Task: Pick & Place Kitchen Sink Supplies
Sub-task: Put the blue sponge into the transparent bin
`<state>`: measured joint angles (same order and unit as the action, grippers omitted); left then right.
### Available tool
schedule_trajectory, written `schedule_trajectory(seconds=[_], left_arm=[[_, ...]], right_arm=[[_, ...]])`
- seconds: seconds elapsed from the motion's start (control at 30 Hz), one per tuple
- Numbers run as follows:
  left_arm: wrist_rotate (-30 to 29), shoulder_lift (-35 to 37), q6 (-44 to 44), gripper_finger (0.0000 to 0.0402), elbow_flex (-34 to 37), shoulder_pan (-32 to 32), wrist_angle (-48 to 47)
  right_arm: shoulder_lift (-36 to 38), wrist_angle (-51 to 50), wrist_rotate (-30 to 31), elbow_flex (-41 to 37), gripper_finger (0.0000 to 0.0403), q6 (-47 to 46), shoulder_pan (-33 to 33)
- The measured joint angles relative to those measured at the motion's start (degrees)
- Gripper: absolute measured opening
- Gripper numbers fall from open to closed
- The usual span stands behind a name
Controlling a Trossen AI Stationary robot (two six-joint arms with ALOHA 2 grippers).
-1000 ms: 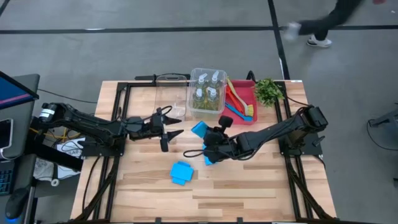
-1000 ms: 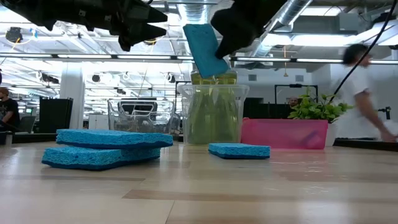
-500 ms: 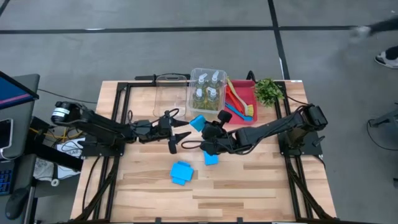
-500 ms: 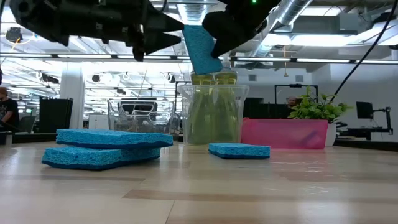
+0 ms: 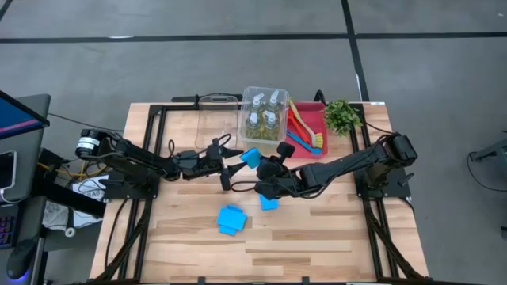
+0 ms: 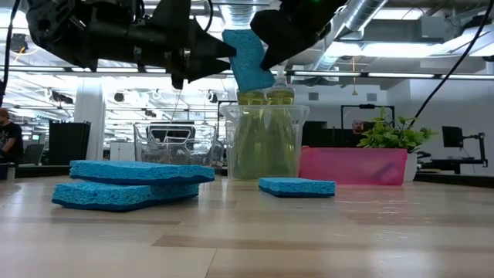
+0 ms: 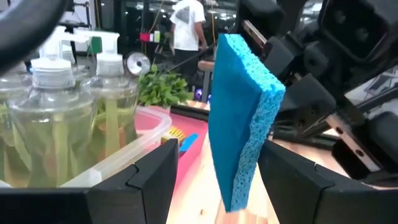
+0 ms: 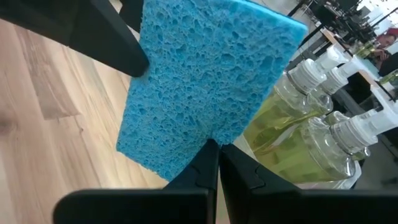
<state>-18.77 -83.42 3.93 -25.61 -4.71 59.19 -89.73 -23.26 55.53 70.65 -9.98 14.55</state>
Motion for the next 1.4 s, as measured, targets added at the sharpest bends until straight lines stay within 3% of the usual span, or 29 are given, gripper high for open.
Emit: schedule_trajectory(seconds=[0.13, 0.33, 0.63, 0.83, 1.2, 1.4], left_arm=[[0.12, 0.00, 1.08, 0.0219, 0.00, 0.00, 1.34], [0.14, 0.00, 2.60, 0.0219, -0.04, 0.00, 1.92], [0.11, 0.00, 2.60, 0.0208, -0.04, 0.00, 1.98], [0.09, 0.00, 2.57, 0.0160, -0.04, -0.02, 1.75], [0.01, 0.00, 2.40, 0.0029, -0.04, -0.02, 1.68], [-0.06, -0.02, 2.38, 0.0024, -0.07, -0.02, 1.57]], right_arm=[[-0.25, 1.39, -0.68, 0.00, 0.0005, 0.02, 0.00], [-0.98, 6.07, -6.75, 0.00, 0.0004, 3.53, -0.02], [-1.14, 6.59, -6.58, 0.00, 0.0006, 4.55, 0.02], [-1.14, 5.65, -6.60, 0.00, 0.0006, 4.55, 0.02], [-1.14, 5.10, -6.60, 0.00, 0.0012, 4.55, 0.02], [-1.14, 4.32, -6.67, 0.00, 0.0013, 4.53, -0.05]])
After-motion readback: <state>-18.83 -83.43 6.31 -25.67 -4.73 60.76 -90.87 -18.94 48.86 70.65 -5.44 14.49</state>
